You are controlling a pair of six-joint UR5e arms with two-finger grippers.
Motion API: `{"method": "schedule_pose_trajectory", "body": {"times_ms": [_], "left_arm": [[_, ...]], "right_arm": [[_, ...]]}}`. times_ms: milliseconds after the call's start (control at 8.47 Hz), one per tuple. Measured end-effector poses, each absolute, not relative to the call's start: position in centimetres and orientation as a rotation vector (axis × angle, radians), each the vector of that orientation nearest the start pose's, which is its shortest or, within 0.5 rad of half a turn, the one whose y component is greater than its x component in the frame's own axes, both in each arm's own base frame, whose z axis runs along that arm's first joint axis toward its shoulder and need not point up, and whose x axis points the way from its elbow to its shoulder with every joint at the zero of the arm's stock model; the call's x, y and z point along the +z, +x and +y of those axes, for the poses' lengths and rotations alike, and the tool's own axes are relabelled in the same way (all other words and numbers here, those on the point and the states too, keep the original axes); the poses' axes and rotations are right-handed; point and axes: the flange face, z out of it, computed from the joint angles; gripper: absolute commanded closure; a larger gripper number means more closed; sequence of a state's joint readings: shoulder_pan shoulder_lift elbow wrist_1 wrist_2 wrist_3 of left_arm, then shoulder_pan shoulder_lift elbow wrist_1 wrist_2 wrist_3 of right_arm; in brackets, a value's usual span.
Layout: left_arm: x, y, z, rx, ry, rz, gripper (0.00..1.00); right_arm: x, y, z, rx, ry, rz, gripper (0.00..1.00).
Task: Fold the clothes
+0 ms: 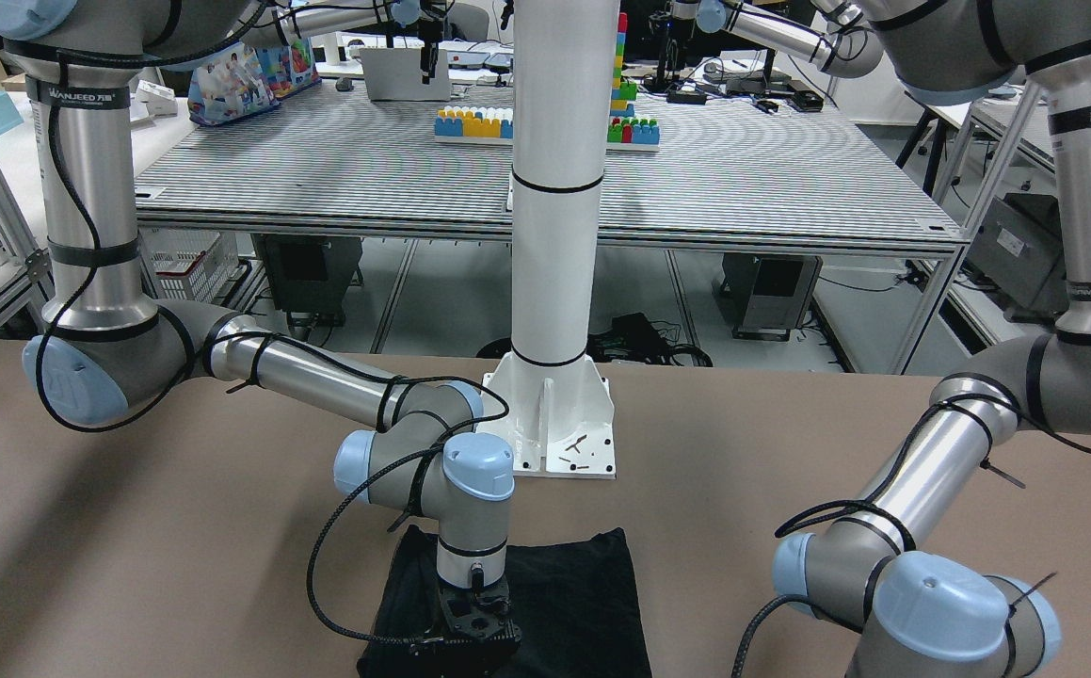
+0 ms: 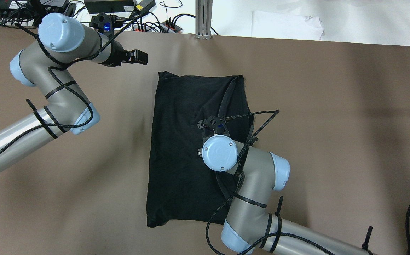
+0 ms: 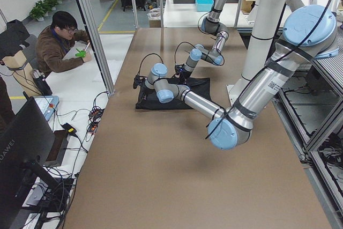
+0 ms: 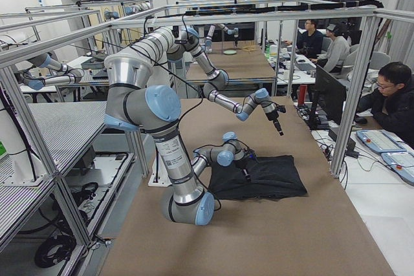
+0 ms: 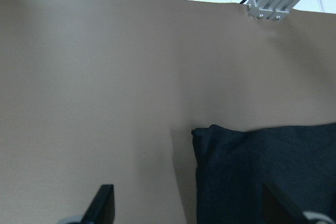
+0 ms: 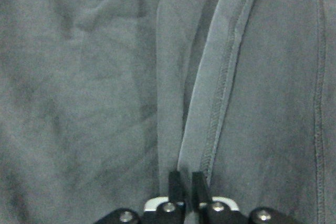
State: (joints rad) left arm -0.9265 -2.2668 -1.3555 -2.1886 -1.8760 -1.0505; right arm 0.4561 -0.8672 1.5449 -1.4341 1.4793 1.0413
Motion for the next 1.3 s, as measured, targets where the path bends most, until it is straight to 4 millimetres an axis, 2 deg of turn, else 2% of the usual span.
{"method": "schedule_pose_trajectory", "body": {"times_ms": [354,826,1062,1298], "left_arm": [[26.3,36.9,-66.1,-0.194,0.516,0.996,0.00],[26.5,36.9,-66.2,-0.196,0.515,0.994,0.00],[26.6,36.9,-66.2,-0.197,0.514,0.992,0.00],[27.0,36.9,-66.1,-0.196,0.511,0.988,0.00]], "right_arm": [[23.5,-58.4,-44.4,-0.032,0.460,-0.680,1.00],[23.8,-55.7,-43.6,-0.030,0.473,-0.709,1.00],[24.6,-55.1,-43.6,-0.027,0.475,-0.710,0.99],[24.8,-54.9,-43.7,-0.026,0.476,-0.709,0.87]]}}
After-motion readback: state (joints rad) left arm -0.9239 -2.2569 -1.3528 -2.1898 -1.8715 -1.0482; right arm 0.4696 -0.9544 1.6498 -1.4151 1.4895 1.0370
